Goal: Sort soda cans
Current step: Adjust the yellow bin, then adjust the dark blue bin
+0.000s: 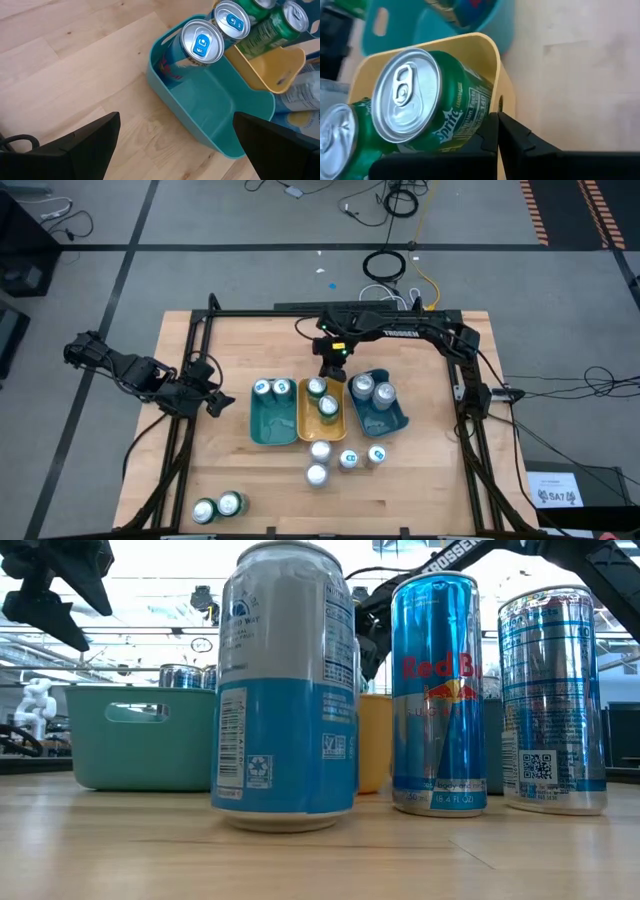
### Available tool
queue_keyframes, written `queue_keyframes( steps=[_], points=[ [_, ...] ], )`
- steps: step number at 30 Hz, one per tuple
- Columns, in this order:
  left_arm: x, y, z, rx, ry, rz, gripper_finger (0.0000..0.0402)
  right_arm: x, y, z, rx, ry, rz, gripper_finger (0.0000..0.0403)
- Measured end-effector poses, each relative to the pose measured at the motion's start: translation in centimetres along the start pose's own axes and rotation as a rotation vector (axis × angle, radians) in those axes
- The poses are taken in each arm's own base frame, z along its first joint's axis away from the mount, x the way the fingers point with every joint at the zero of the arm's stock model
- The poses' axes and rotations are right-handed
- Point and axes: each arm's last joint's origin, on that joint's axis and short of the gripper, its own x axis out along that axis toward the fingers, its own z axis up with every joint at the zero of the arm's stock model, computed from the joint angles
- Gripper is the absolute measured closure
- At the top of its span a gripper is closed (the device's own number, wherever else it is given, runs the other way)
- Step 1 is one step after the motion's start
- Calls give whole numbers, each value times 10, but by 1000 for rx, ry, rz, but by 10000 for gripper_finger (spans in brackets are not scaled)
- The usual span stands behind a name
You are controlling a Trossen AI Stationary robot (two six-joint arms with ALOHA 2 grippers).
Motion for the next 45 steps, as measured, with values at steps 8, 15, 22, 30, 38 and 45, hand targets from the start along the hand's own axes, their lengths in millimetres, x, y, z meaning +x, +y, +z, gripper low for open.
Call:
queue_keyframes(
  steps=[8, 15, 22, 30, 38, 45],
  points=[
    [0, 0, 0, -1, 0, -1, 6, 0, 1, 0, 32, -1, 17, 403],
    [0, -1, 0, -5, -4, -14, 6, -13, -10, -3, 114, 1, -59, 403],
    [0, -2, 1, -7, -5, -20, 6, -68, -3, -5, 193, 24, -291, 403],
    [0, -2, 1, 0, -5, -20, 6, -125, 29, -28, 411, 186, -419, 403],
    [0, -2, 1, 0, -5, -20, 6, -150, 71, -79, 572, 263, -463, 403],
    [0, -2, 0, 1, 5, -23, 6, -146, 116, -165, 866, 103, -496, 403]
  ],
)
